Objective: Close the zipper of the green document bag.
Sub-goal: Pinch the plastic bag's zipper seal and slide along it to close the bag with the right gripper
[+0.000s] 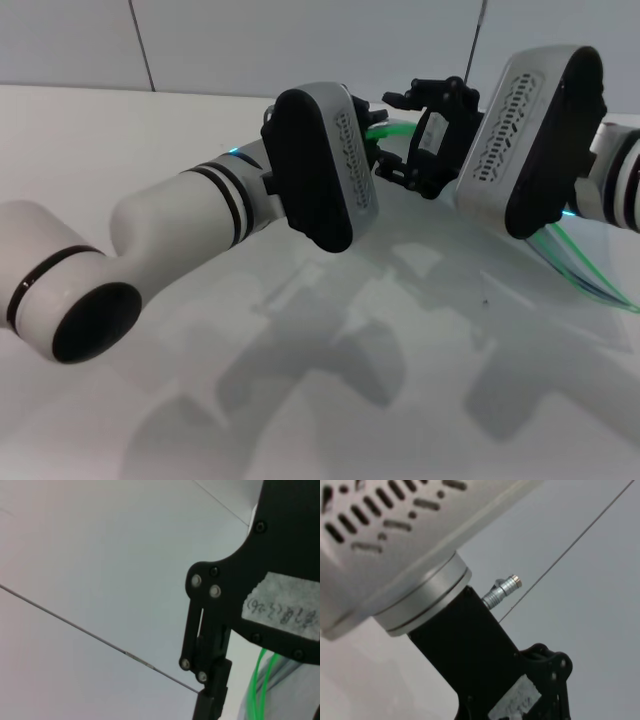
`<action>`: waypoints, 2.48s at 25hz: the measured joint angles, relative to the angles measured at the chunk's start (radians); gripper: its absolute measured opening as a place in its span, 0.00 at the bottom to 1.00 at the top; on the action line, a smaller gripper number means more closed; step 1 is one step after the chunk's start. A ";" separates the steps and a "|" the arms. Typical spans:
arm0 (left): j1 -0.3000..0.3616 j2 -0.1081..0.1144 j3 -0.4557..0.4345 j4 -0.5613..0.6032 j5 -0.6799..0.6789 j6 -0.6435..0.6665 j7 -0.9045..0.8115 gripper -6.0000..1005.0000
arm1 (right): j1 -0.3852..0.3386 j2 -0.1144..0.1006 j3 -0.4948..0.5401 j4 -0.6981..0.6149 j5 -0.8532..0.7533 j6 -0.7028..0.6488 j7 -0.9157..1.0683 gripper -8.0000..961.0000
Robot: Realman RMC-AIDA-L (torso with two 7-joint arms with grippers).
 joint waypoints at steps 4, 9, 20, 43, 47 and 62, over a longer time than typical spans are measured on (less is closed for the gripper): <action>0.001 0.000 -0.004 0.006 0.000 0.000 0.008 0.06 | 0.007 -0.001 -0.001 0.021 -0.007 0.000 -0.002 0.61; 0.004 -0.001 -0.007 0.006 0.000 0.000 0.011 0.06 | 0.015 -0.002 -0.002 0.039 -0.006 0.000 -0.002 0.61; 0.010 -0.003 -0.007 0.015 -0.002 0.011 0.014 0.06 | -0.010 0.001 0.010 -0.016 -0.065 0.009 0.019 0.60; 0.007 -0.002 -0.007 0.000 -0.001 0.006 0.023 0.06 | -0.070 -0.001 0.021 -0.092 -0.081 0.018 0.015 0.58; 0.006 -0.001 -0.005 0.002 -0.001 0.005 0.023 0.06 | -0.064 -0.002 0.011 -0.083 -0.081 0.010 0.015 0.57; 0.006 -0.004 -0.005 0.007 -0.001 0.004 0.033 0.06 | -0.039 0.000 -0.004 -0.060 -0.083 0.000 0.018 0.56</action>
